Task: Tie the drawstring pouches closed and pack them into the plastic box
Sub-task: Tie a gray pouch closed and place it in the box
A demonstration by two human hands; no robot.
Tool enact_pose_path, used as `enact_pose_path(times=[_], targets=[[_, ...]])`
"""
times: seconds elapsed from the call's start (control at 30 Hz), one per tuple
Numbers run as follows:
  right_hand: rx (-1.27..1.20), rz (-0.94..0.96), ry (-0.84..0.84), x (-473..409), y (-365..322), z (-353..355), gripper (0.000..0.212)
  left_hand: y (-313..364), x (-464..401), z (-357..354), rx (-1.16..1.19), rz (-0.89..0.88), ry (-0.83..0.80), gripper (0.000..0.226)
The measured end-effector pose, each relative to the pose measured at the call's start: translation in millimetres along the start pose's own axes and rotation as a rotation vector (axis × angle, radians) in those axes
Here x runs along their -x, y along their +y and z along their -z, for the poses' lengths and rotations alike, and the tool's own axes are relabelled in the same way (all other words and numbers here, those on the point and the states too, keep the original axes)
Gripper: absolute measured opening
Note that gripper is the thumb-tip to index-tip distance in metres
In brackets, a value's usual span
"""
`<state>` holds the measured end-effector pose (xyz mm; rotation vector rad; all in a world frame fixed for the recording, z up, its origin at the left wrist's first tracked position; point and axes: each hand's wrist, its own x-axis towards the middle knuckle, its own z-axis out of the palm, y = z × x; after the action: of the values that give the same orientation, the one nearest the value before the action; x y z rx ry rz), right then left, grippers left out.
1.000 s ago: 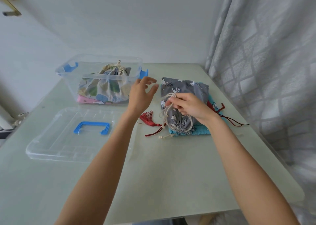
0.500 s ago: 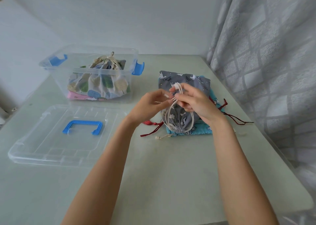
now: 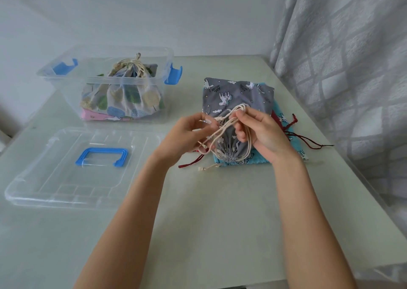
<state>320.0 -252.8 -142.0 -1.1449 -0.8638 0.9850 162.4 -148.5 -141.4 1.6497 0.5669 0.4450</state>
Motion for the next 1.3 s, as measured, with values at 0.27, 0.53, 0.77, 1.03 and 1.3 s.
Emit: enact_pose_path(times=[0.27,0.53,0.77,1.03,1.3], targets=[[0.202,0.107,-0.111,9.4,-0.3,4.1,0.009,-10.6,-3.0,-11.6,-0.406,-0.210,0.048,0.021],[0.398,0.176,0.006,9.4,-0.9,9.1,0.016,1.3,3.2,-9.8,-0.114,-0.158,0.013,0.012],[0.491,0.327,0.182,3.2,4.2,2.3,0.021,-0.1,2.5,-11.3,0.076,-0.063,0.015,0.020],[0.427,0.306,0.114,2.5,7.2,-7.9,0.023,-10.2,-2.1,-14.8,-0.151,-0.164,0.069,0.005],[0.311,0.283,0.205,0.4,8.6,-5.7,0.014,-11.0,-7.0,-2.8,0.172,-0.222,0.242,0.013]])
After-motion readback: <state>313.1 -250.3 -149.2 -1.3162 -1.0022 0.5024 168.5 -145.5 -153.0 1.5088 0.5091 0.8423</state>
